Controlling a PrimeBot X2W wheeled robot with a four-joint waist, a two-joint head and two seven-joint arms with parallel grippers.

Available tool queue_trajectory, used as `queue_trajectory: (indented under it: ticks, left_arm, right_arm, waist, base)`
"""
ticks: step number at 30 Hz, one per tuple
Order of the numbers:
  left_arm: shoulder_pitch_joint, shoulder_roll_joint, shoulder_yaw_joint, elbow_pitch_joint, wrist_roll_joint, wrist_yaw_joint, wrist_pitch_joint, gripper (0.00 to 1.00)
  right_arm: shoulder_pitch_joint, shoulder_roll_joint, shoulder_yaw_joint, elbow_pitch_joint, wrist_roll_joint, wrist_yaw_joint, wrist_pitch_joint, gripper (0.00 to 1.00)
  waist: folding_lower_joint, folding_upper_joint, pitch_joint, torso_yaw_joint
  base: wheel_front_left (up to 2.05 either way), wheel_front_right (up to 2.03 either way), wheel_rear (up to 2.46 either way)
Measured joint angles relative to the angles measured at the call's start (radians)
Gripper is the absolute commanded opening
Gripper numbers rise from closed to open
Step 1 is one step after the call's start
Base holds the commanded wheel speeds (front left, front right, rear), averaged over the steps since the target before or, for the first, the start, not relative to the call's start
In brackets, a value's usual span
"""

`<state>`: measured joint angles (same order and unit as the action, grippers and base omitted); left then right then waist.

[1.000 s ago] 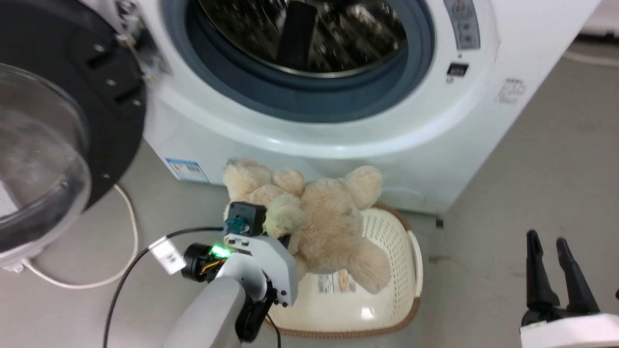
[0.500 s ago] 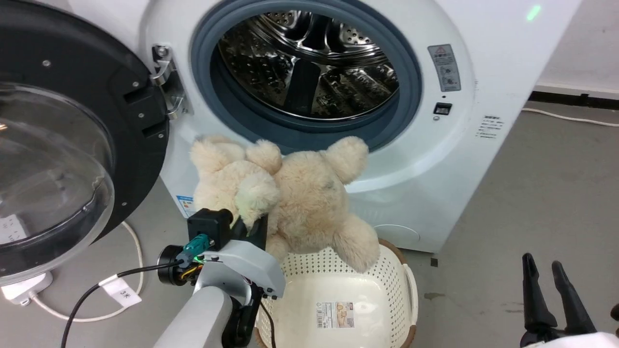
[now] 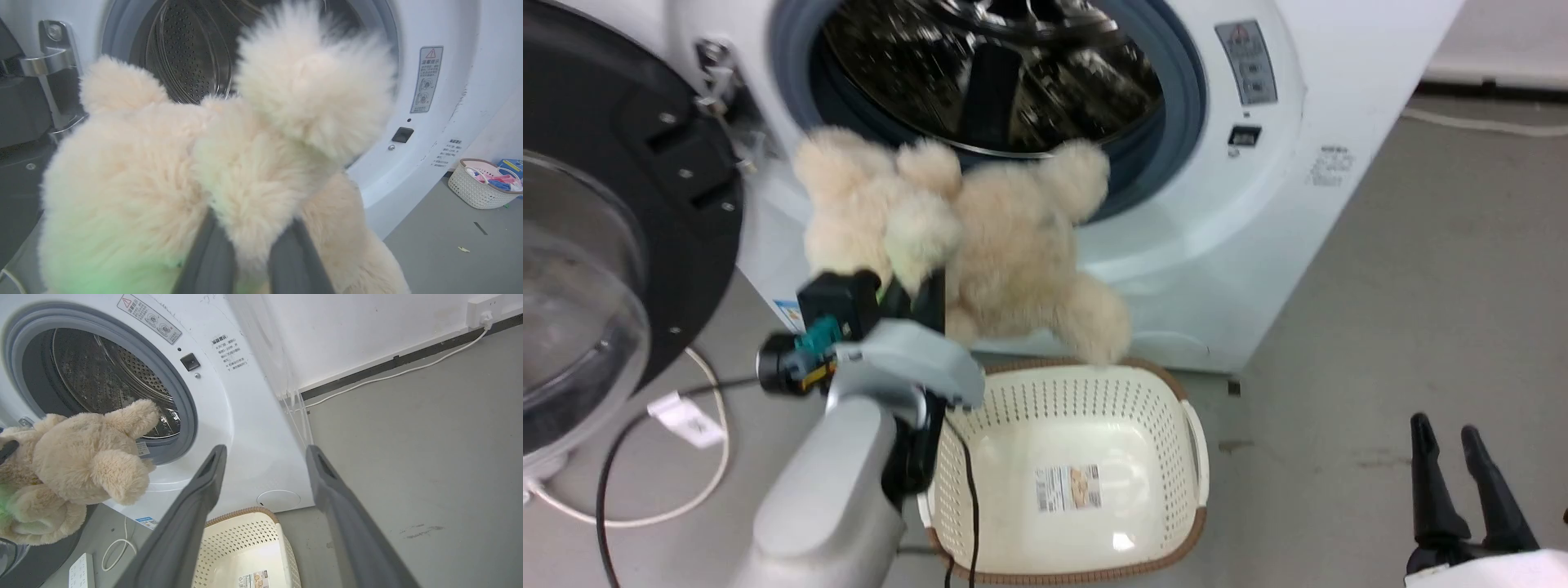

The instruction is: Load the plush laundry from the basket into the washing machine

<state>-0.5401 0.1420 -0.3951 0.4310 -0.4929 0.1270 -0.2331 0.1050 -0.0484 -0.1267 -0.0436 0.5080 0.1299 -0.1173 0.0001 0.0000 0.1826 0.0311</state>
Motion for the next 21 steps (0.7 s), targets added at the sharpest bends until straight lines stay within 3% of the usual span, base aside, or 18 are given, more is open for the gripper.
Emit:
queue_trajectory:
  ticks: [9,17,18,21]
  left_arm:
    - [-0.179,0.005,0.056,0.075,0.007,-0.034,-0.015,0.00]
    - [-0.337,0.008,0.139,0.115,0.016,-0.035,-0.016,0.00]
    - [-0.423,0.009,0.188,0.123,0.040,-0.040,-0.019,0.00]
    - [-0.469,0.015,0.209,0.132,0.059,-0.042,-0.019,0.00]
  right_arm:
    - [-0.060,0.000,0.002,-0.028,-0.007,0.000,0.006,1.00]
    - [-0.096,0.000,0.002,-0.046,-0.011,0.000,0.007,1.00]
    - [-0.117,0.000,0.003,-0.062,-0.015,0.000,0.005,1.00]
    - [-0.135,0.000,0.008,-0.069,-0.015,0.000,0.000,1.00]
  waist:
    - [0.0001,0.0000,0.109,-0.033]
    - [0.0001,0.0000,0.216,-0.068]
    - [0.0001,0.0000,0.286,-0.091]
    - [0.0001,0.0000,0.329,-0.106]
  base:
    - [0.00,0.00,0.00]
    - [0.00,0.00,0.00]
    - [0.00,0.00,0.00]
    - [0.00,0.00,0.00]
